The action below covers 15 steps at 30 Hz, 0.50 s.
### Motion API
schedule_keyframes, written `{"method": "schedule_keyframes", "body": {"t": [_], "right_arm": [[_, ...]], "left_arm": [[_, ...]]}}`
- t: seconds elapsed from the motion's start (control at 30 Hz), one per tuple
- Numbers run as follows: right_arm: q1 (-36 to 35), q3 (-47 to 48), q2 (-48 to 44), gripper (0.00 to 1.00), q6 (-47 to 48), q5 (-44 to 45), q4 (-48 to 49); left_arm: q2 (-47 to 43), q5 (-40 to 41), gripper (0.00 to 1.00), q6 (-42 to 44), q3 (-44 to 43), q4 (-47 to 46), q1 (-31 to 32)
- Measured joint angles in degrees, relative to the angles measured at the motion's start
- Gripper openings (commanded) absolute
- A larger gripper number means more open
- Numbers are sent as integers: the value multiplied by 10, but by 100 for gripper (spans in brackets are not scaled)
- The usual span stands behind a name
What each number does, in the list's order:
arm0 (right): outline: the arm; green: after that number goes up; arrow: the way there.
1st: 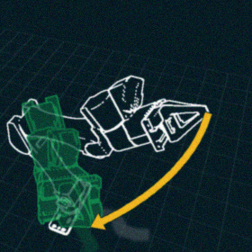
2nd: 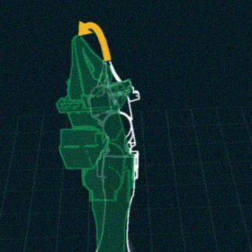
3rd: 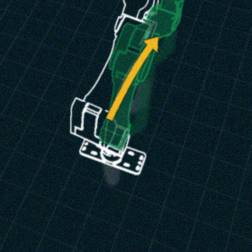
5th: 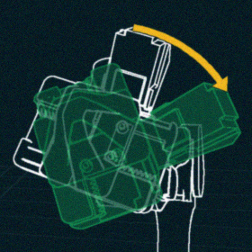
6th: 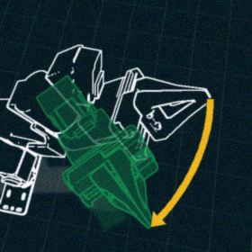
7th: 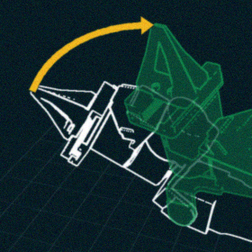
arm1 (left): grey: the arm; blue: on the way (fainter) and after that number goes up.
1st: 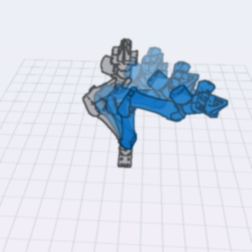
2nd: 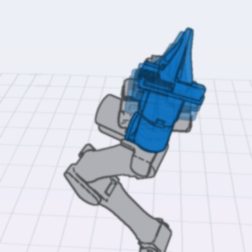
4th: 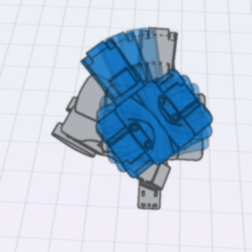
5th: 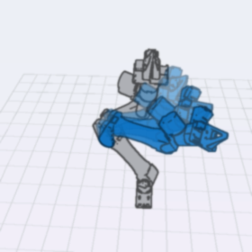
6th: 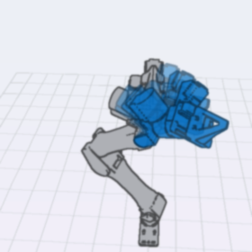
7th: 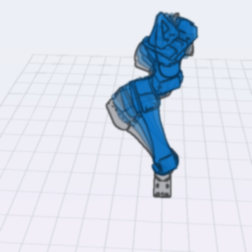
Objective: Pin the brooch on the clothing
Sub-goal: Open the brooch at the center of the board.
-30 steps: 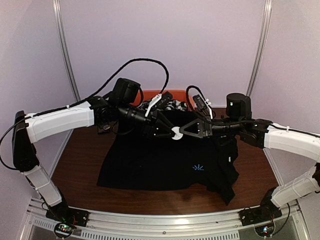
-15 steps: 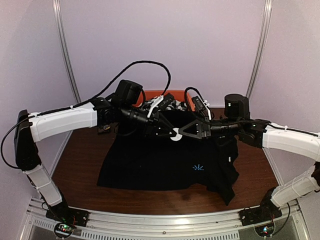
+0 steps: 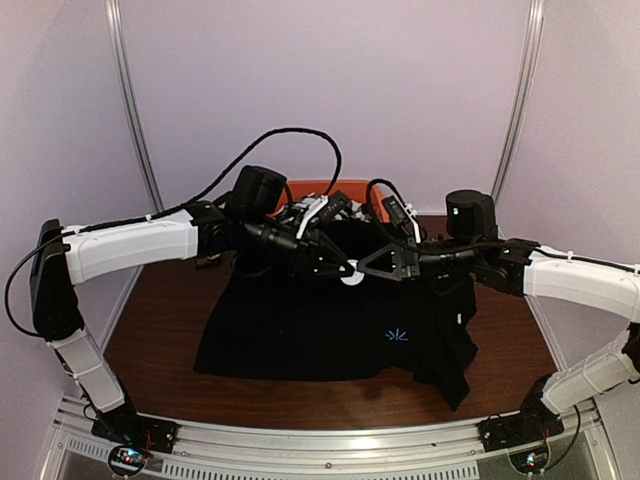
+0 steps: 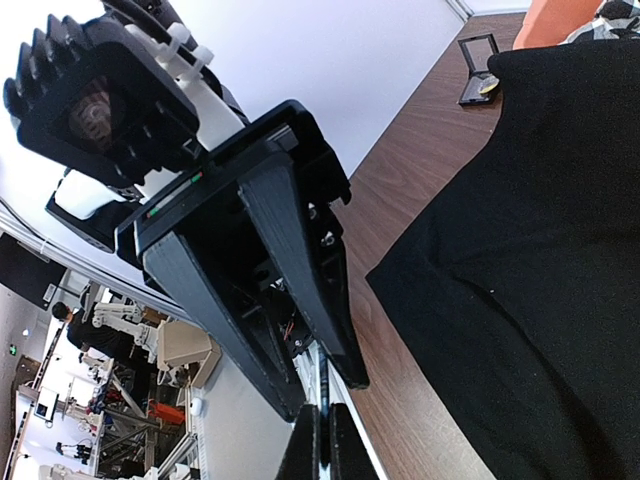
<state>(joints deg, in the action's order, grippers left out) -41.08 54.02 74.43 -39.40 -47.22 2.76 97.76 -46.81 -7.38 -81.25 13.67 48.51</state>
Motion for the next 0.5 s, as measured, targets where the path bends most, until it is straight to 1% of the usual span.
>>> {"method": "schedule_keyframes", "body": {"t": [0.13, 0.2, 0.27, 0.3, 0.33, 0.5], "right_arm": [[-1, 0, 0, 0, 2, 6, -5], [-3, 0, 0, 0, 5, 8, -8], [-3, 0, -1, 0, 8, 12, -13], [-3, 0, -1, 0, 10, 13, -15], [-3, 0, -2, 0, 15, 15, -17], [-3, 6, -2, 0, 34, 34, -40]], "left_arm": [[-1, -14, 54, -18, 9, -34, -2], [-9, -25, 72, -37, 27, -67, -5], [-32, -32, 85, -66, 59, -109, -16], [-48, -31, 90, -78, 71, -122, -23], [-66, -26, 97, -88, 78, -129, -29], [-161, 27, 98, -85, 64, -134, -40]]}}
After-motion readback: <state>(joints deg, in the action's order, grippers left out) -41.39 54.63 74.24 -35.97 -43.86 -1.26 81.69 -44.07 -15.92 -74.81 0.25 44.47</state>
